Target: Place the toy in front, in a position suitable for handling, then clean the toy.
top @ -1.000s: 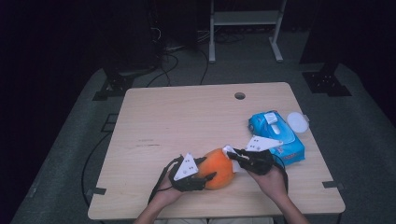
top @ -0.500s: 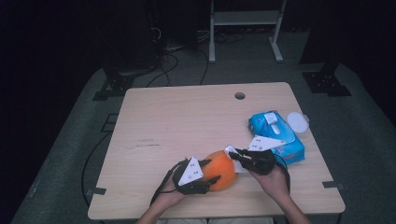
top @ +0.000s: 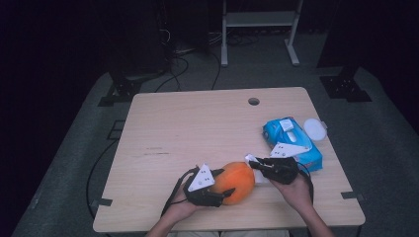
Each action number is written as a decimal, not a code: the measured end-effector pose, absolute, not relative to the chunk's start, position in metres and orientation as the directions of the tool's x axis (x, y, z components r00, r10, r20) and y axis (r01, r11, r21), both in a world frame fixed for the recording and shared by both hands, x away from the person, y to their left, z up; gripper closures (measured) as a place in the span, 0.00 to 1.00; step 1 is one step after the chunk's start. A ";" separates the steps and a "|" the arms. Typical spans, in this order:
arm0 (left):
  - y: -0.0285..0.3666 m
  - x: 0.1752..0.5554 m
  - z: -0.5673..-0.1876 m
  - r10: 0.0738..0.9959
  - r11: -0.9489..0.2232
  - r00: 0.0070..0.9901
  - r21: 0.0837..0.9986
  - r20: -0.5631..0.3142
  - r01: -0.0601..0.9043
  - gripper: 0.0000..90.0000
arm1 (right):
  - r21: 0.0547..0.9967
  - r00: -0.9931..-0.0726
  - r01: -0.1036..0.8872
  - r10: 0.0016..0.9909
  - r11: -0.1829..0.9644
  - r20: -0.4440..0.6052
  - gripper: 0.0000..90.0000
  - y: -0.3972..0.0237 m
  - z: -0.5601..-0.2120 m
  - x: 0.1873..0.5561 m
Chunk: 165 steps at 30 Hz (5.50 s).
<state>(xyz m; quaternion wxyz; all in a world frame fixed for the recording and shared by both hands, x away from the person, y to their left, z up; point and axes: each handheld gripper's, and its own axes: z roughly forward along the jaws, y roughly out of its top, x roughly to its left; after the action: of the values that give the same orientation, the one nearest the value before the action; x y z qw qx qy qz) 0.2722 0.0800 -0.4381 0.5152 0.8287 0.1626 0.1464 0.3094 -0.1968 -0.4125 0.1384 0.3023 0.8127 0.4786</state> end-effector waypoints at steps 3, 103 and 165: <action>0.080 0.271 -0.439 0.415 -0.422 0.905 0.901 0.089 0.105 0.36 | 0.874 -0.798 0.337 0.598 0.349 0.069 0.90 -0.190 -0.406 0.302; 0.084 0.274 -0.434 0.462 -0.349 0.884 0.930 0.065 0.114 0.57 | 0.915 -0.823 0.218 0.568 0.339 -0.014 0.90 -0.167 -0.386 0.284; 0.082 0.287 -0.435 0.511 -0.316 0.859 0.926 -0.015 0.205 0.18 | 0.926 -0.844 0.169 0.534 0.337 -0.041 0.90 -0.163 -0.390 0.276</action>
<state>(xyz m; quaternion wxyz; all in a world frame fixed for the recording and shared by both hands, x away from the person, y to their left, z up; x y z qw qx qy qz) 0.2874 0.0817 -0.4349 0.5401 0.7988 0.2240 0.1418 0.2764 -0.1628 -0.3904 0.1717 0.2199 0.7995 0.5320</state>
